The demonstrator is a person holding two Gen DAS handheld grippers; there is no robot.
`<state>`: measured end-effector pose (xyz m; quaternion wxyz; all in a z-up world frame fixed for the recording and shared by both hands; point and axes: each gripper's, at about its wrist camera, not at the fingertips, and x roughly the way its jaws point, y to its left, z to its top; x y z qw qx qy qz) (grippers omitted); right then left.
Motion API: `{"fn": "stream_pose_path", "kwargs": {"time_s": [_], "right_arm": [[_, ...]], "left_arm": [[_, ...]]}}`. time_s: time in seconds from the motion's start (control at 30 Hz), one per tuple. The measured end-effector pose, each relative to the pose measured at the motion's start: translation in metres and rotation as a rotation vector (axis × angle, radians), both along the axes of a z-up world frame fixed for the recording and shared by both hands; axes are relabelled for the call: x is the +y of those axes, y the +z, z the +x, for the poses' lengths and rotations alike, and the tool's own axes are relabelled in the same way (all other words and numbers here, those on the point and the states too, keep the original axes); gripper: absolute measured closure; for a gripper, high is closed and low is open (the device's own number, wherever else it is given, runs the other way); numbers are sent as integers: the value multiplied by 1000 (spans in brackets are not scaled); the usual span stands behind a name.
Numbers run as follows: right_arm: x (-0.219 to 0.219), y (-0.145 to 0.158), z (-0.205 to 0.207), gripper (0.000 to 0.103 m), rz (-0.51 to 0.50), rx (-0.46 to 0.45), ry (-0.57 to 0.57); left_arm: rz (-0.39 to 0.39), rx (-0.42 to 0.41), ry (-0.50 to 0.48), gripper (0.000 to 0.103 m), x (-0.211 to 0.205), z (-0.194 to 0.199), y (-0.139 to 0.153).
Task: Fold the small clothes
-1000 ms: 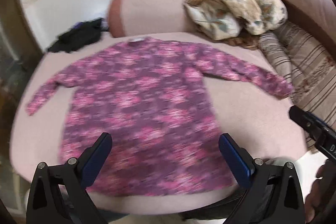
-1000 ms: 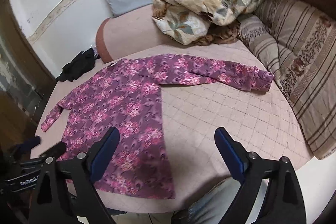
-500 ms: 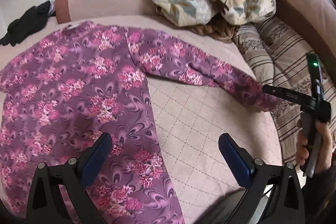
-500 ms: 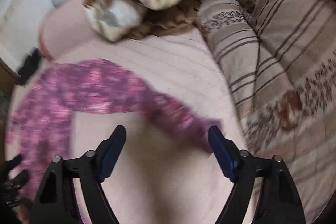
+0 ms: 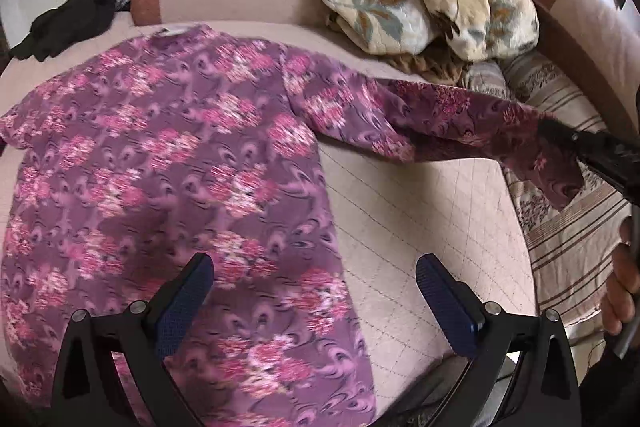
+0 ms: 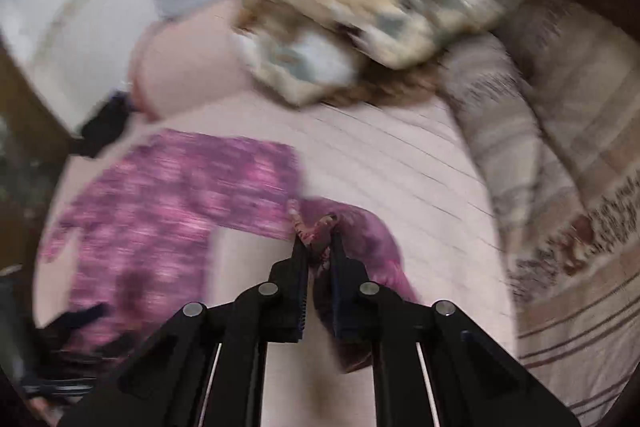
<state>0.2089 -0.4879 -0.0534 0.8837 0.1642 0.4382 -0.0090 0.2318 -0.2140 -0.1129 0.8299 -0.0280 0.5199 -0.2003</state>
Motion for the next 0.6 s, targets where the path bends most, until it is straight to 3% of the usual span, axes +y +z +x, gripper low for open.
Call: {"fn": "stream_pose_path", "kwargs": {"time_s": [0.07,0.13,0.3,0.5,0.6], "right_arm": [[39,15,4,94,116,-26,80],[79,23,12,94,163,-36,150],[194,5,24,94,278,-15,320],[295,-74,48,93,349,83,425],[316,-129,54,85,367,185,440]], "left_arm": [[-26,1,12,1,20,4,7],[-56,6,45,1,49,10,13],[-152,46,182,1,152,34,13],[-155,81,248,1,230,67,-20],[-196,126,273,1,249,73,-48]]}}
